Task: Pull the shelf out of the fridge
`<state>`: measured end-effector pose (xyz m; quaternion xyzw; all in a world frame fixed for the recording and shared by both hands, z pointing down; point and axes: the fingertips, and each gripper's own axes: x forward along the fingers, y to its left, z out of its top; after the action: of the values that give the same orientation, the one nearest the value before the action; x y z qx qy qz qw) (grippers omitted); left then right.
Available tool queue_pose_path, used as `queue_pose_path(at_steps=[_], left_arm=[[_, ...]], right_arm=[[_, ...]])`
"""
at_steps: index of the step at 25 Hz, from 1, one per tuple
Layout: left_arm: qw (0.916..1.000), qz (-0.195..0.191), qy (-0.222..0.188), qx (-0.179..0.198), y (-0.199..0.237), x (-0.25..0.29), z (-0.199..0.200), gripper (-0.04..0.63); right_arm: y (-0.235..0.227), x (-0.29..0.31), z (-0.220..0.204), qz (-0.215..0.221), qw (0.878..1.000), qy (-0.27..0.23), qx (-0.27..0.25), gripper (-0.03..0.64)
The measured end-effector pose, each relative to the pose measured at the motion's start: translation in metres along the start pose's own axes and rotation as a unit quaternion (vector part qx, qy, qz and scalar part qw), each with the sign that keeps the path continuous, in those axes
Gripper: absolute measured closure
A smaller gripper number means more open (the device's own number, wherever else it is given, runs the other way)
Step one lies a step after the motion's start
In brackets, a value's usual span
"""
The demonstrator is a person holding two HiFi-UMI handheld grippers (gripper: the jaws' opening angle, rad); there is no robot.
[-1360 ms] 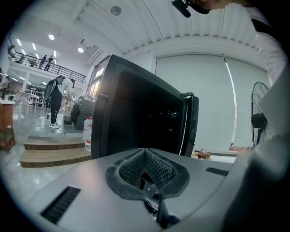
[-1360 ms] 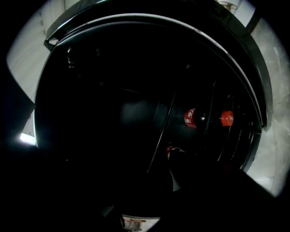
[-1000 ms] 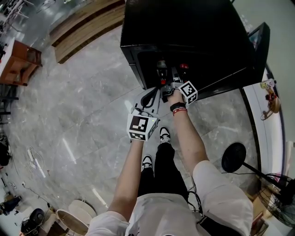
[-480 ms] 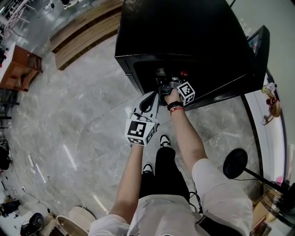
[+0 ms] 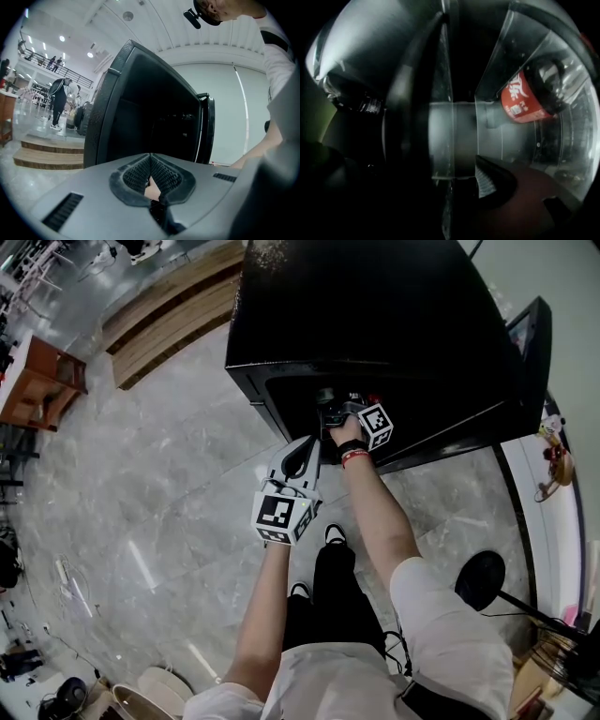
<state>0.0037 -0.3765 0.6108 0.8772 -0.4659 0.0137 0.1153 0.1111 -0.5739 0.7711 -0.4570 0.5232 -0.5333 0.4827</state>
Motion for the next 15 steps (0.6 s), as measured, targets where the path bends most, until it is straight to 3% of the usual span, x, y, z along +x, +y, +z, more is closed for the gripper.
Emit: queue_pose_path(at_steps=[3, 9, 15], left_arm=[[1.0000, 0.001, -0.002, -0.005, -0.0019, 0.0013, -0.0019, 0.577], [0.9999, 0.007, -0.002, -0.010, -0.0018, -0.0002, -0.0005, 0.577], [0.9993, 0.014, -0.011, -0.033, 0.0032, -0.0059, 0.0011, 0.577]], right_arm=[[0.0009, 0.0007, 0.0049, -0.002, 1.000, -0.022, 0.001, 0.347], [0.0043, 0.0010, 0.0076, -0.029, 0.999, -0.034, -0.008, 0.546], [0.0006, 0.0007, 0.0073, -0.030, 0.999, -0.036, -0.003, 0.555]])
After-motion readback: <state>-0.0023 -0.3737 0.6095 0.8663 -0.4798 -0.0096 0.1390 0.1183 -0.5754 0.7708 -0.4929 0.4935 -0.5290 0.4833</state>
